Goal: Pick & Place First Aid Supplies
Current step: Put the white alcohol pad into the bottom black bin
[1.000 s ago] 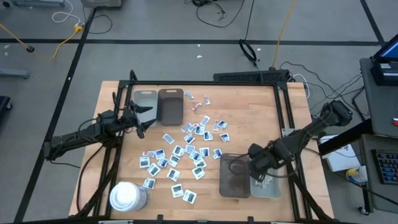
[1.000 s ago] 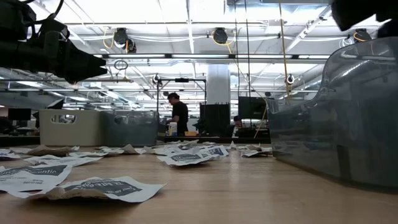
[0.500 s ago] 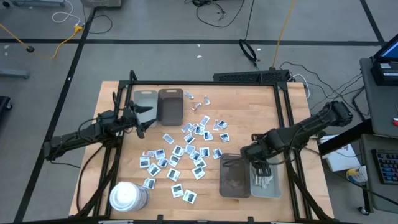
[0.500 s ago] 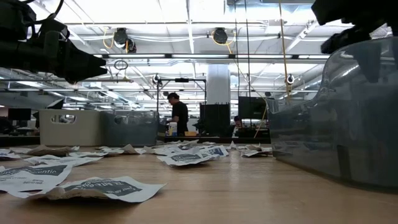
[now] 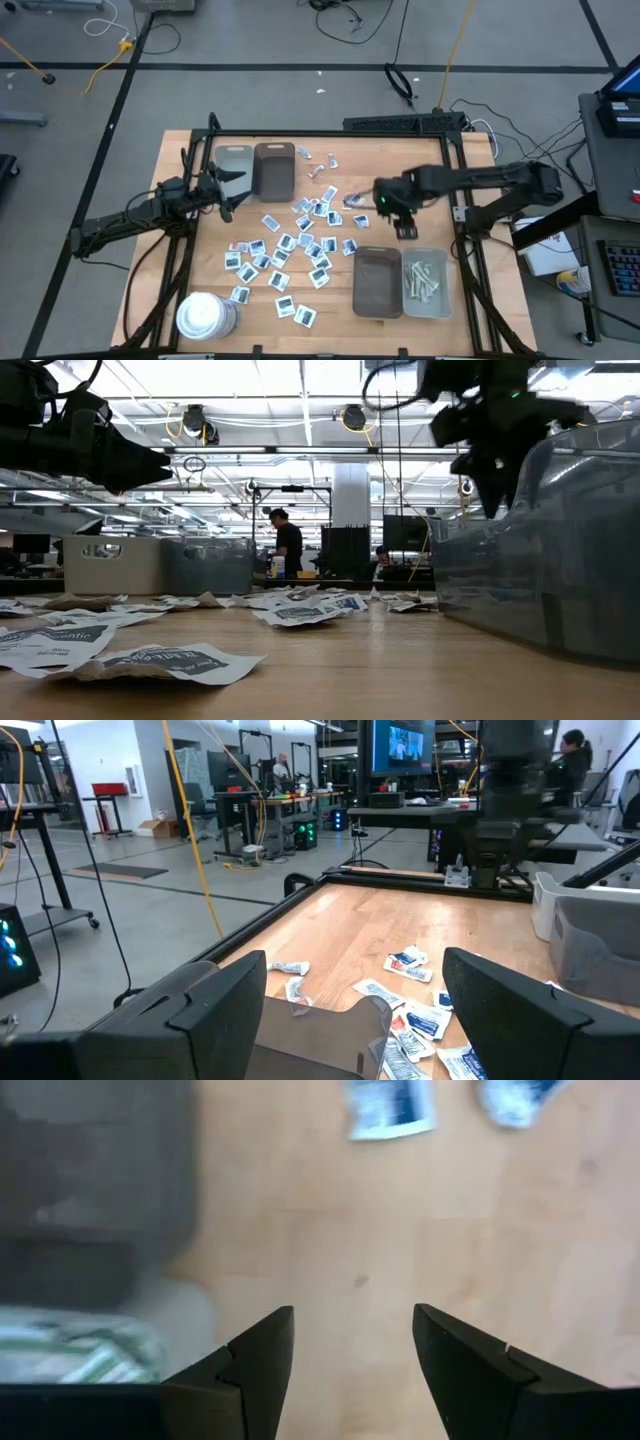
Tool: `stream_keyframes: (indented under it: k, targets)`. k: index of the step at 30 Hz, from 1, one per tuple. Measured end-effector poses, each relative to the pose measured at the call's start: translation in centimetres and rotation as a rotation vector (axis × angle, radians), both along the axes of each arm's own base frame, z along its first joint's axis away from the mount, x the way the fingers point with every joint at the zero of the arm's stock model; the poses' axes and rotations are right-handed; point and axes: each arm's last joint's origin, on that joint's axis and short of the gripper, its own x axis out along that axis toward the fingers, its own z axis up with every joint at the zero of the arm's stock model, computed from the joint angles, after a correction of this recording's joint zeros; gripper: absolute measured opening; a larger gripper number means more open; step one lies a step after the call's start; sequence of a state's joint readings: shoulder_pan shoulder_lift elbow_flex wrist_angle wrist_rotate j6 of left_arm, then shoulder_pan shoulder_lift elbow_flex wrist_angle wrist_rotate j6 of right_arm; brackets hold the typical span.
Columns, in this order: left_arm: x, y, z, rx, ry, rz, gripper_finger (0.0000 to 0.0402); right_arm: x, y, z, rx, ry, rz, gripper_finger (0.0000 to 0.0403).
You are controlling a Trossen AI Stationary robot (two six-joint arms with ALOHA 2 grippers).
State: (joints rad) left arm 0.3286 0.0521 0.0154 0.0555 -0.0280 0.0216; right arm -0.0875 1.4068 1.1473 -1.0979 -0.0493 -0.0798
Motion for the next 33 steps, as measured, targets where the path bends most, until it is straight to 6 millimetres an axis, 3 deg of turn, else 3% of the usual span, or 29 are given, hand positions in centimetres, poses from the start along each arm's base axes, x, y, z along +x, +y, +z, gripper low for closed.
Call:
stream_keyframes:
  k: [10, 18, 23, 33]
  targets:
    - [0.0, 0.0, 0.0, 0.000, 0.000, 0.000, 0.0306, 3.9, -6.7, 0.2, -0.025, -0.028, -0.071, 0.0203]
    - [0.0, 0.0, 0.0, 0.000, 0.000, 0.000, 0.0306, 7.7, -9.9, 0.0, -0.033, -0.054, -0.118, 0.0203]
    - [0.0, 0.0, 0.0, 0.000, 0.000, 0.000, 0.0306, 9.4, -9.5, -2.5, 0.003, -0.038, -0.113, 0.0203]
    - [0.0, 0.0, 0.0, 0.000, 0.000, 0.000, 0.0306, 10.0, -7.0, -7.4, 0.012, 0.001, -0.026, 0.0203]
